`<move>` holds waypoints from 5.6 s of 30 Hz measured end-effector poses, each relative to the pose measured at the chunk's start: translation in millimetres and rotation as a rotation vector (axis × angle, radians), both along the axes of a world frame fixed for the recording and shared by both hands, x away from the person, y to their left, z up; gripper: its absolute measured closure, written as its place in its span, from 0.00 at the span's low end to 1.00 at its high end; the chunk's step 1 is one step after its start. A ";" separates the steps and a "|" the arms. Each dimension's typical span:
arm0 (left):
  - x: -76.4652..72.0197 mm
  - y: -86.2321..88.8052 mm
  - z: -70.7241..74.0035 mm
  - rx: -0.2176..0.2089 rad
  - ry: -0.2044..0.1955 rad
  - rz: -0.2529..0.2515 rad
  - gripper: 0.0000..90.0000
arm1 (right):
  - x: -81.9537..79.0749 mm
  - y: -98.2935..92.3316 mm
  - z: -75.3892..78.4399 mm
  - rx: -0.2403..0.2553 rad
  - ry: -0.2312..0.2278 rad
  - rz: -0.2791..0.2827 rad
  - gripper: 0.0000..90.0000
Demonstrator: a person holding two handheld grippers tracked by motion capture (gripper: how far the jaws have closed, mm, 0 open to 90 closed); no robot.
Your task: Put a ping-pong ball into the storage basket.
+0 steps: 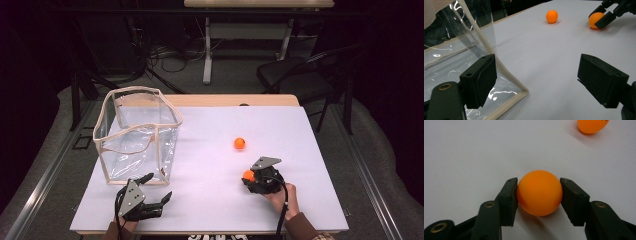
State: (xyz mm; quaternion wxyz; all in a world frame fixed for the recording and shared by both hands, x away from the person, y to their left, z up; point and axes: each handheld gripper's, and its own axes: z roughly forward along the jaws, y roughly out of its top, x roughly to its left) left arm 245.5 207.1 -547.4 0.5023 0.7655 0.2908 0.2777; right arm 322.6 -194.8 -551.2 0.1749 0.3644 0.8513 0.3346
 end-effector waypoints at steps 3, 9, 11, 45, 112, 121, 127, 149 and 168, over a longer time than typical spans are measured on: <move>0.0 0.0 0.0 0.000 0.000 0.000 0.18 | -0.9 -0.5 1.9 0.003 -0.009 0.001 0.56; 0.1 0.0 -0.1 0.001 0.001 0.000 0.18 | -1.8 -1.8 6.1 0.018 -0.025 0.002 0.56; 0.1 0.0 -0.1 0.001 0.001 0.000 0.18 | -2.9 -2.0 9.4 0.021 -0.025 0.002 0.56; -0.2 0.0 0.1 0.006 0.002 -0.005 0.18 | -14.8 -3.1 44.7 0.047 -0.098 0.022 0.56; -0.4 -0.1 -0.3 -0.005 0.008 -0.018 0.18 | -1.7 32.7 85.1 0.114 -0.153 0.094 0.57; 0.1 -0.3 -0.3 0.003 0.007 -0.019 0.18 | 3.3 41.3 90.2 0.119 -0.157 0.121 0.57; 0.2 0.3 -0.3 0.006 0.009 -0.017 0.18 | 10.2 45.2 91.7 0.131 -0.156 0.127 0.57; 0.3 -0.5 -0.2 0.005 0.008 -0.023 0.18 | 24.9 62.4 107.7 0.122 -0.172 0.172 0.57; 0.4 -0.9 -0.7 0.001 0.012 -0.024 0.18 | 39.2 75.3 117.7 0.113 -0.178 0.195 0.57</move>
